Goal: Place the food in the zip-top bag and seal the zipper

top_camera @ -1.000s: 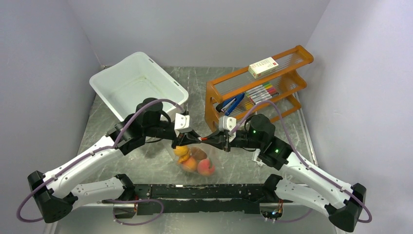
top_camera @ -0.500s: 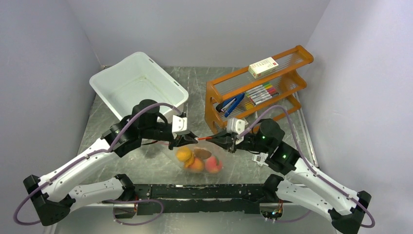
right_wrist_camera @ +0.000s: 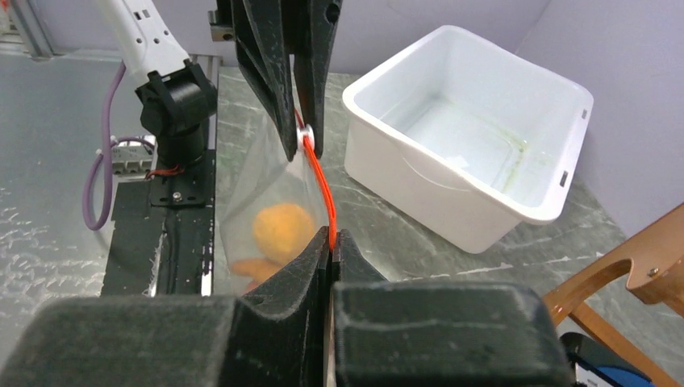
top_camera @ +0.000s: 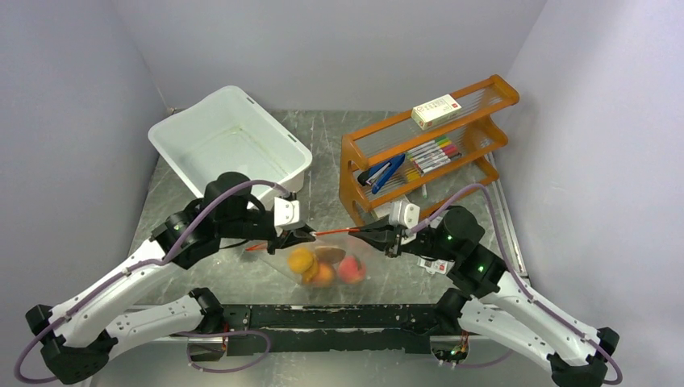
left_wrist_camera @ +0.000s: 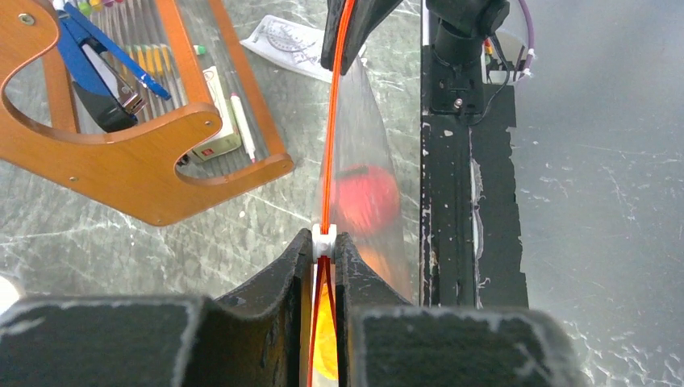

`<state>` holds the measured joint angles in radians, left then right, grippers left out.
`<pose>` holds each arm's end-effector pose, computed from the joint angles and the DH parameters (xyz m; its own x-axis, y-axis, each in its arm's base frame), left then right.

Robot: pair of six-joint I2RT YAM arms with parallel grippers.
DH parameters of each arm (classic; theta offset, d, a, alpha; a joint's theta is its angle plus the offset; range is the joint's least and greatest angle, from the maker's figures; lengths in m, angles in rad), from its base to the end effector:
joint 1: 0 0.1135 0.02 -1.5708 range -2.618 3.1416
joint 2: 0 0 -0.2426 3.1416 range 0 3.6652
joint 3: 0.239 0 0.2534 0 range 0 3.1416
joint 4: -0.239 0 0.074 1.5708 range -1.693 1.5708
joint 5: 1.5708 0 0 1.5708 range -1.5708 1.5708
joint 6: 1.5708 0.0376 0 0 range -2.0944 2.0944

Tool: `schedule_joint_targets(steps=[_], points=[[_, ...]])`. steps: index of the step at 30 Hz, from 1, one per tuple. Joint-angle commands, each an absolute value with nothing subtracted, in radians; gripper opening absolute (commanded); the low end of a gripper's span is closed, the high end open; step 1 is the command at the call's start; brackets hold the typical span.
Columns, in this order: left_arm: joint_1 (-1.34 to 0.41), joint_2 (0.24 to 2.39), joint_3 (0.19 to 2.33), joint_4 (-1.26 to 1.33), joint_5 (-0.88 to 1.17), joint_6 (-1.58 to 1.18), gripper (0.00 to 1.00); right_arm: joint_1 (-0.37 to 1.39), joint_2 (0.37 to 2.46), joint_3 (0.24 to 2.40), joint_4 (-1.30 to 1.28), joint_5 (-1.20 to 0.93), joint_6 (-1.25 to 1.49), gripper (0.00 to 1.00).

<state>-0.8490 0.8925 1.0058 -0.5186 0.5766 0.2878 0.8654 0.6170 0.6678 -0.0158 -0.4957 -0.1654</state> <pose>0.1185 -0.1656 0.3482 0.0228 0.3343 -0.9422 0.9947 0.0865 0.0547 0.0979 0.1425 0.3300 0.1834 -0.0080 -0.9830 -0.9608 0.2099 -0.1810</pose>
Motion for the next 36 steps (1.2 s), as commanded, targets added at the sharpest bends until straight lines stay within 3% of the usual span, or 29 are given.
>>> schedule_joint_targets(steps=[1,8,12,16,25,32,36], points=[[-0.851,0.851,1.004,-0.605,0.517,0.29,0.07,0.865,0.57,0.648,-0.018,-0.443,-0.149,0.0],[-0.851,0.854,1.001,-0.59,0.528,0.318,0.07,0.866,0.594,0.634,-0.049,-0.437,-0.144,0.02],[-0.85,0.876,0.981,-0.561,0.555,0.32,0.07,0.867,0.634,0.675,-0.11,-0.472,-0.127,0.35],[-0.85,0.891,0.982,-0.542,0.568,0.322,0.07,0.867,0.654,0.739,-0.178,-0.481,-0.147,0.49],[-0.85,0.919,1.001,-0.53,0.583,0.333,0.07,0.888,0.785,0.851,-0.237,-0.499,-0.196,0.59],[-0.85,0.921,0.999,-0.509,0.592,0.318,0.07,1.001,0.893,0.872,-0.229,-0.422,-0.242,0.59],[-0.851,0.919,0.994,-0.486,0.618,0.305,0.07,1.044,0.953,0.901,-0.232,-0.376,-0.273,0.51]])
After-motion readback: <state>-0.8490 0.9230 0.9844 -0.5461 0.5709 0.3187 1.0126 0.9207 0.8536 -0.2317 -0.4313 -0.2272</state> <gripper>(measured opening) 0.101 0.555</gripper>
